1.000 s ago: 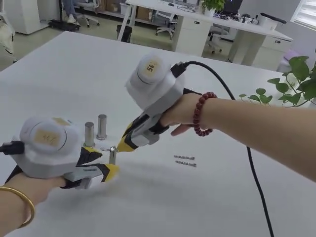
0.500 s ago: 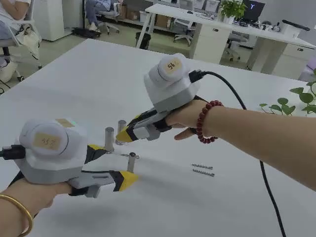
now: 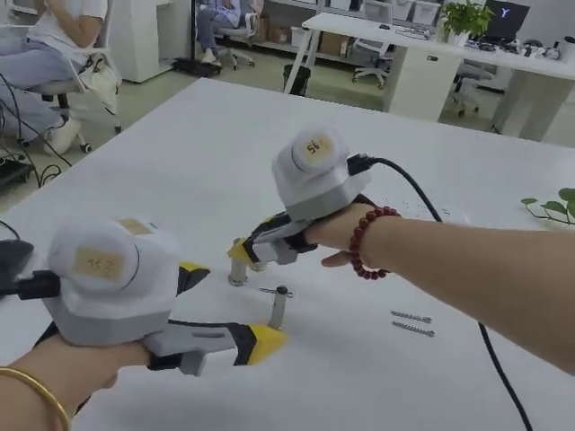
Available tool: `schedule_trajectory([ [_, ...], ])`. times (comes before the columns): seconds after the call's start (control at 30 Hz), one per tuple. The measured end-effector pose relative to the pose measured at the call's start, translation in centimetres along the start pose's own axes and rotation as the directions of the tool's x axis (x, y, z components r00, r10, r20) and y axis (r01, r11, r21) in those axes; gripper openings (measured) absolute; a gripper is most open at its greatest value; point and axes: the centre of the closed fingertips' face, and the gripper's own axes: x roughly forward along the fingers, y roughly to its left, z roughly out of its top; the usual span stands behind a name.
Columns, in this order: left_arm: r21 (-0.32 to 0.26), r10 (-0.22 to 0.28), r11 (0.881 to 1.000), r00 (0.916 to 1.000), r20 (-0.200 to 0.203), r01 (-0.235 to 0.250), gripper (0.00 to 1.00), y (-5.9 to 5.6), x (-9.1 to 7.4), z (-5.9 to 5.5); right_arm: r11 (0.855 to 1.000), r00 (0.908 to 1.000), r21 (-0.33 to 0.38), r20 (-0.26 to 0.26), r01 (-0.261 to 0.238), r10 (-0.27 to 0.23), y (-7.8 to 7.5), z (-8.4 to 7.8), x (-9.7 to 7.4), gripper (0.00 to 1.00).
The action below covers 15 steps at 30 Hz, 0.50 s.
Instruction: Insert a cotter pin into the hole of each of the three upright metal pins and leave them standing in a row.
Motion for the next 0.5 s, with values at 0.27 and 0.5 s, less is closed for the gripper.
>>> schedule_trajectory([
  [0.27, -0.021, -0.001, 1.0, 0.9998, 0.022, 0.001, 0.81, -0.3, -0.4, 0.4, 1.0, 1.0, 0.026, 0.008, 0.0, -0.001, -0.5, -0.1, 1.0, 0.23],
  [0.5, -0.009, 0.0, 1.0, 0.9998, 0.019, 0.0, 0.8, -0.3, -0.6, 0.3, 1.0, 0.9999, 0.006, 0.011, 0.004, -0.004, -0.6, 0.0, 1.4, 0.2],
])
